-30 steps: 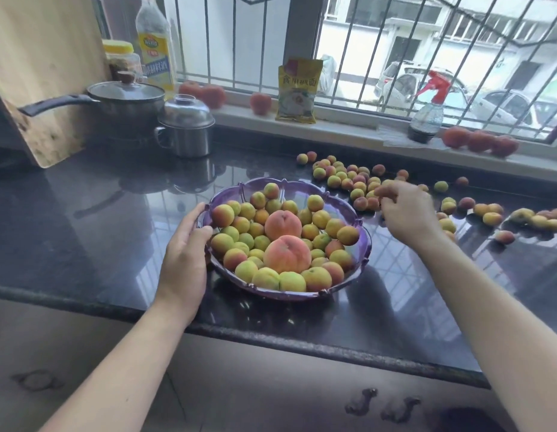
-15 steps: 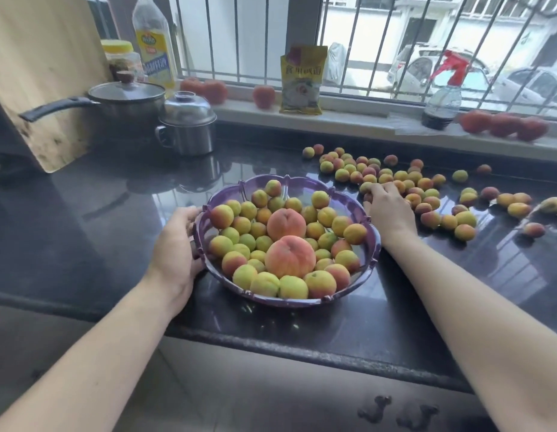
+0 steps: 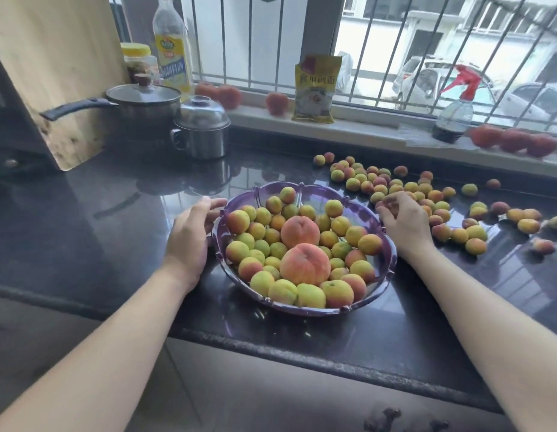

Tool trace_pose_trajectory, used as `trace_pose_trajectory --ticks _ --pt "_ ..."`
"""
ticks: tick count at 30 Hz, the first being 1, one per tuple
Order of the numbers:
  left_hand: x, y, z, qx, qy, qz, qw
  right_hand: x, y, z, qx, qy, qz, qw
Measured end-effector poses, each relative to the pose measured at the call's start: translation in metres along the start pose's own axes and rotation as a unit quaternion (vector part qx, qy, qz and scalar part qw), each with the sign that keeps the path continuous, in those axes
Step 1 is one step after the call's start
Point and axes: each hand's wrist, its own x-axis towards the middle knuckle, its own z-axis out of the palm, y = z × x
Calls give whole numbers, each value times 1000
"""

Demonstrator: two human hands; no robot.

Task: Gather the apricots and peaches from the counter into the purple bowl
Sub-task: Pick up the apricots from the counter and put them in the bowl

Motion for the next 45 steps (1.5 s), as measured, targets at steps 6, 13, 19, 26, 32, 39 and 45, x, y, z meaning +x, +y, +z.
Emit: trace_pose_trajectory --ticks 6,13,19,26,32,39,45 --pt "8 -8 -4 23 -3 -4 1000 4 -27 -25 128 -8 89 988" --pt "6 -8 -4 2 -7 -11 1000 16 -113 -56 505 -157 171 831" --pt "7 -8 -3 -6 -4 -15 1000 18 -147 -42 638 -256 266 676" --pt "7 -9 -4 4 -6 -10 1000 20 -160 -27 374 -284 158 869" --pt "7 -10 -5 26 -4 5 1000 25 -167 -1 -89 -250 -49 963" --pt "5 -9 -6 46 -11 9 999 11 -163 16 -182 -157 -101 965" --pt "4 -6 -5 93 0 29 995 2 -161 16 -236 -113 -159 952"
